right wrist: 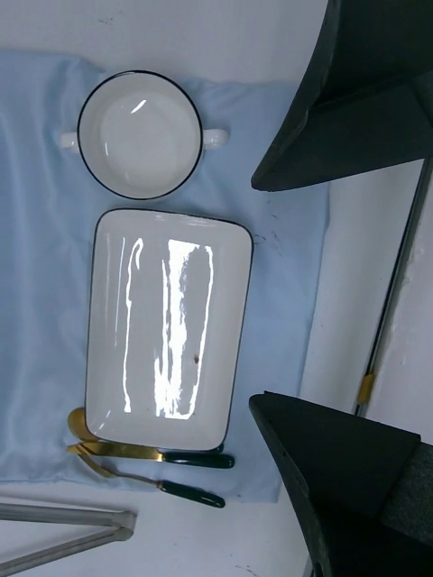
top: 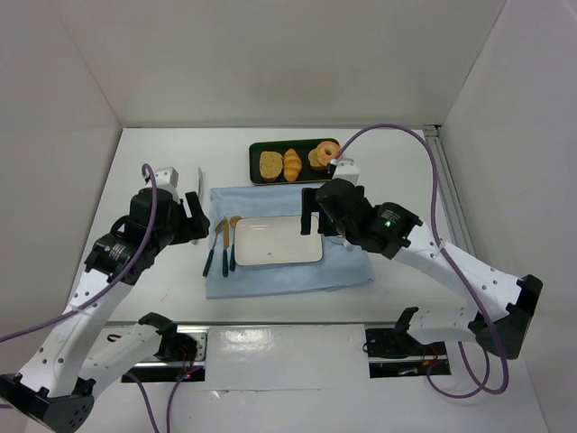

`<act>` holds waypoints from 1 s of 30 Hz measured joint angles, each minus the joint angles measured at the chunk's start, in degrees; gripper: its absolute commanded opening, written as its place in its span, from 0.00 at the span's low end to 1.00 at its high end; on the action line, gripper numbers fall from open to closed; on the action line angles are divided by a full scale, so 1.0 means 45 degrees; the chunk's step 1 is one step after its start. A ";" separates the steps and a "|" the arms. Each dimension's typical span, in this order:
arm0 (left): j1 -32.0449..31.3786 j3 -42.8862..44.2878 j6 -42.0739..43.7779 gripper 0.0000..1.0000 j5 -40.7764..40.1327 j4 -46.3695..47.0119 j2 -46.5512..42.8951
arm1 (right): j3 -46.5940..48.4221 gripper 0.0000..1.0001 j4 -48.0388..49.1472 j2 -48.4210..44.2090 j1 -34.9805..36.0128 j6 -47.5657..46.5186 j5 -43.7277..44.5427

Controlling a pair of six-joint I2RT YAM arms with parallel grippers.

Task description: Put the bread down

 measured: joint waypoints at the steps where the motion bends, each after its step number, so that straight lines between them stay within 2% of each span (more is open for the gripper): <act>1: 0.0000 0.0000 0.0000 0.83 -0.0024 -0.0029 -0.0073 | 0.0107 1.00 -0.0063 0.0049 0.0005 0.0000 0.0151; 13: 0.0000 -0.0083 -0.0010 0.83 -0.0792 -0.0452 -0.0316 | 0.0471 1.00 -0.0107 0.1141 -0.0165 -0.0534 0.1044; 22: 0.0000 -0.0141 -0.0010 0.85 -0.1763 -0.0384 0.1671 | 0.0447 1.00 0.0180 0.1841 -0.1180 -0.1132 0.0481; 30: 0.0374 -0.0389 0.0015 0.86 -0.1880 0.0330 0.3089 | 0.0131 1.00 0.0937 0.1817 -0.2186 -0.1637 -0.0505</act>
